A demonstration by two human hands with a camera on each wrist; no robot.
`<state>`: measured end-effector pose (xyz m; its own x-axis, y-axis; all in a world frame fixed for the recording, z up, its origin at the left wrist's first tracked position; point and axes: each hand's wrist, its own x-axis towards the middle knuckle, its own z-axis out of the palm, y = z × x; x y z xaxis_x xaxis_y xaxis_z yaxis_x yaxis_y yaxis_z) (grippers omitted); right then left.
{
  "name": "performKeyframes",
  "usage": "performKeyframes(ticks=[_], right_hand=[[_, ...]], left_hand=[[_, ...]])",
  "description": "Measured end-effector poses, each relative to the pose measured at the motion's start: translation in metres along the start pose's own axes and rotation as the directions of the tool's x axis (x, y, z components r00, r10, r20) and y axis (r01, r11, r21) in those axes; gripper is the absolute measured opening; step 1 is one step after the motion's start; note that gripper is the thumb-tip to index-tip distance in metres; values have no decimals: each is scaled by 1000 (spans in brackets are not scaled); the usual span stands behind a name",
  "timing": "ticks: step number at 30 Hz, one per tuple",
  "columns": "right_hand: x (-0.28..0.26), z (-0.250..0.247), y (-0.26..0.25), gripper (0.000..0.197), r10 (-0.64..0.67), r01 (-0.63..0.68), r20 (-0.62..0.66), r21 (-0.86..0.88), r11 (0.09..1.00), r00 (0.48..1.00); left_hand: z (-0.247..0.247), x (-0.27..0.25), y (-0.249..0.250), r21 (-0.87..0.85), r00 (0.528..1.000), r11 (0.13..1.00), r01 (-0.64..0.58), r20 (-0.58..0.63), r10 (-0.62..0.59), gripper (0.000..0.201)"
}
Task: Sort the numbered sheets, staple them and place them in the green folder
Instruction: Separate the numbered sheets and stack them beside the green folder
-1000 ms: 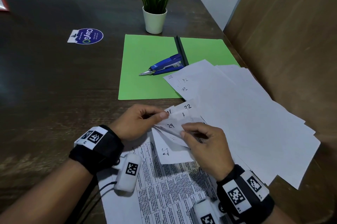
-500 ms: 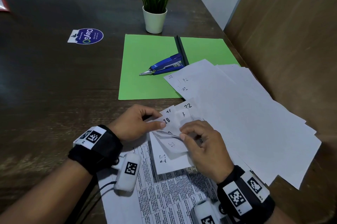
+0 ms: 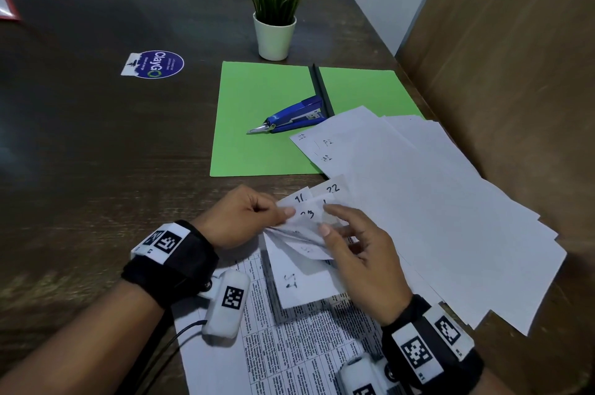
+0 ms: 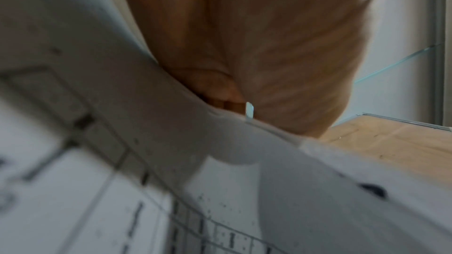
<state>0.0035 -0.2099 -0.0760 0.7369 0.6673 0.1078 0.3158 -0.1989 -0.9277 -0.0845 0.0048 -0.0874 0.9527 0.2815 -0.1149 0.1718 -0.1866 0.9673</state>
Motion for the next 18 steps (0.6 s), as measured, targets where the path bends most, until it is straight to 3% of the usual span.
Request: performKeyframes(ticks=[1, 5, 9, 12, 15, 18], right_hand=[[0, 1, 1, 28, 41, -41, 8, 11, 999, 999], [2, 1, 7, 46, 134, -138, -37, -117, 984, 990], [2, 0, 8, 63, 182, -177, 1, -226, 958, 983], [3, 0, 9, 49, 172, -171, -9, -162, 972, 985], [2, 0, 8, 18, 76, -77, -13, -197, 977, 997], [-1, 0, 9, 20, 29, -24, 24, -187, 982, 999]], left_hand=[[-1, -1, 1, 46, 1000, 999, -1, 3, 1, 17], [-3, -3, 3, 106, 999, 993, 49, 4, -50, 52], [-2, -4, 6, 154, 999, 987, 47, 1, -48, 54], [-3, -4, 7, 147, 999, 988, 45, -4, -45, 49], [-3, -6, 7, 113, 999, 993, 38, 21, -41, 46], [1, -8, 11, 43, 999, 998, 44, 13, -45, 39]])
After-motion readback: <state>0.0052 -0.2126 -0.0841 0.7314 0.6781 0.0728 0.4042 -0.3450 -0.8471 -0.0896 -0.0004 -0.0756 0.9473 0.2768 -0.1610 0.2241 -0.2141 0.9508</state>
